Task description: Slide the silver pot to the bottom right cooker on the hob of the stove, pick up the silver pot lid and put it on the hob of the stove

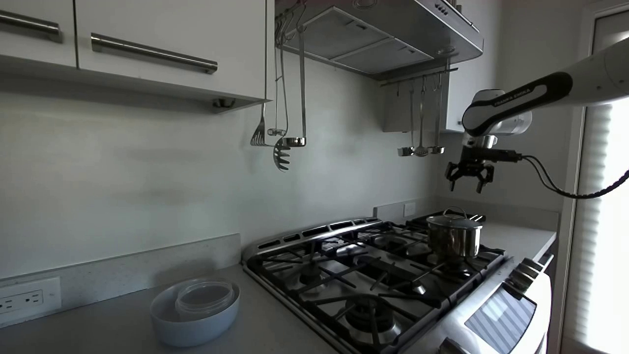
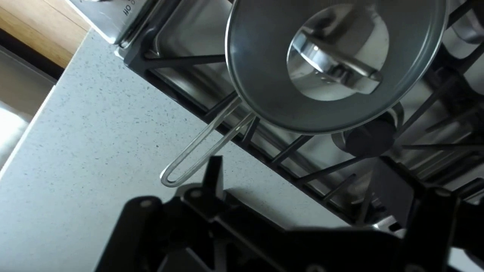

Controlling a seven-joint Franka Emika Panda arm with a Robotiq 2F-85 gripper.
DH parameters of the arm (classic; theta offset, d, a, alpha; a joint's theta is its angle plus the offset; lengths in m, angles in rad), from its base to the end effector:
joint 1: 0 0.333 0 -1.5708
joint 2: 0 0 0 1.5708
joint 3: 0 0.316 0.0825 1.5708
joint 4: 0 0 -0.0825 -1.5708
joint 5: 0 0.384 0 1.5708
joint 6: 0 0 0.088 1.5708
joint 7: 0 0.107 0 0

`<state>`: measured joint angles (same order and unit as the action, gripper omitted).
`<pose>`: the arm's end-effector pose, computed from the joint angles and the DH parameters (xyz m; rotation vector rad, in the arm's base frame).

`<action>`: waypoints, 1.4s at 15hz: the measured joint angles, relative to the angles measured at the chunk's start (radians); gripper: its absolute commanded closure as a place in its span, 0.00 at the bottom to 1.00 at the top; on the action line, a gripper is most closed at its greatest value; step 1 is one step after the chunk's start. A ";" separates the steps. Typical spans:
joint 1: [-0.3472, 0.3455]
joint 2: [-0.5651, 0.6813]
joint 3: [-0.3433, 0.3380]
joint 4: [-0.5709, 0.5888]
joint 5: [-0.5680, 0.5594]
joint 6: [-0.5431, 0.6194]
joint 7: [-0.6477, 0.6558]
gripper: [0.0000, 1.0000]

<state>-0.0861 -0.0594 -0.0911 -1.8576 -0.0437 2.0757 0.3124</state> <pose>0.5608 -0.1039 0.5682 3.0079 -0.7271 0.4345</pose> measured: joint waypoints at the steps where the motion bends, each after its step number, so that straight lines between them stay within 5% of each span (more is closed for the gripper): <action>1: 0.000 -0.002 0.000 0.000 0.023 0.000 -0.061 0.00; 7: -0.001 -0.032 -0.012 0.000 0.178 -0.059 -0.454 0.00; 11: 0.004 -0.027 -0.008 -0.004 0.172 -0.135 -0.639 0.00; 21: 0.027 -0.016 0.007 -0.019 0.139 -0.123 -0.857 0.00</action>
<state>-0.0594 -0.0753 -0.0842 -1.8762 0.0957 1.9529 -0.5443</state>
